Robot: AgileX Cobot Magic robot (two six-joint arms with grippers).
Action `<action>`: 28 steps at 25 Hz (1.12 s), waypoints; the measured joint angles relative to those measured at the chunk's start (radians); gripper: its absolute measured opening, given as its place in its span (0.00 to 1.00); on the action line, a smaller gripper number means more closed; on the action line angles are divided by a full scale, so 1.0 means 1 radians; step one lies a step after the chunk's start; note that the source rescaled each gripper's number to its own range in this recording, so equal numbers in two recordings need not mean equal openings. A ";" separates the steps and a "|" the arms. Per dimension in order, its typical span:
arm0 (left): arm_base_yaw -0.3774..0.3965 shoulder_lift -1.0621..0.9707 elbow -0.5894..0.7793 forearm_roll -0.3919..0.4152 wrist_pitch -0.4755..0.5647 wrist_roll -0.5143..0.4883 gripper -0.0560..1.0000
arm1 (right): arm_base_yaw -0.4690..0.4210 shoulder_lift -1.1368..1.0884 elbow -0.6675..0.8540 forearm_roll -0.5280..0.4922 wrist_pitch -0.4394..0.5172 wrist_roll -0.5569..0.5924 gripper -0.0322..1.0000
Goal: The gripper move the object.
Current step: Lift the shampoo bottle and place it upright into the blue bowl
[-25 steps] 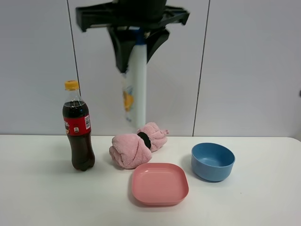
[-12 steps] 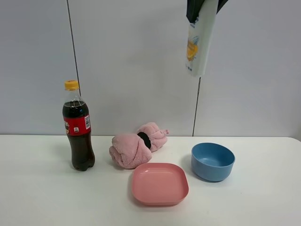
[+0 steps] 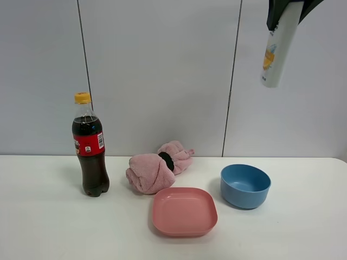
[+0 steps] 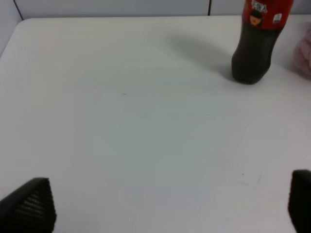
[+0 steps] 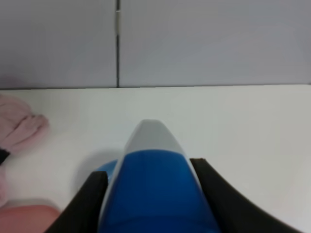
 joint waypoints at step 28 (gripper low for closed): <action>0.000 0.000 0.000 0.001 0.000 0.000 1.00 | -0.062 0.189 0.344 0.166 -0.276 0.005 0.03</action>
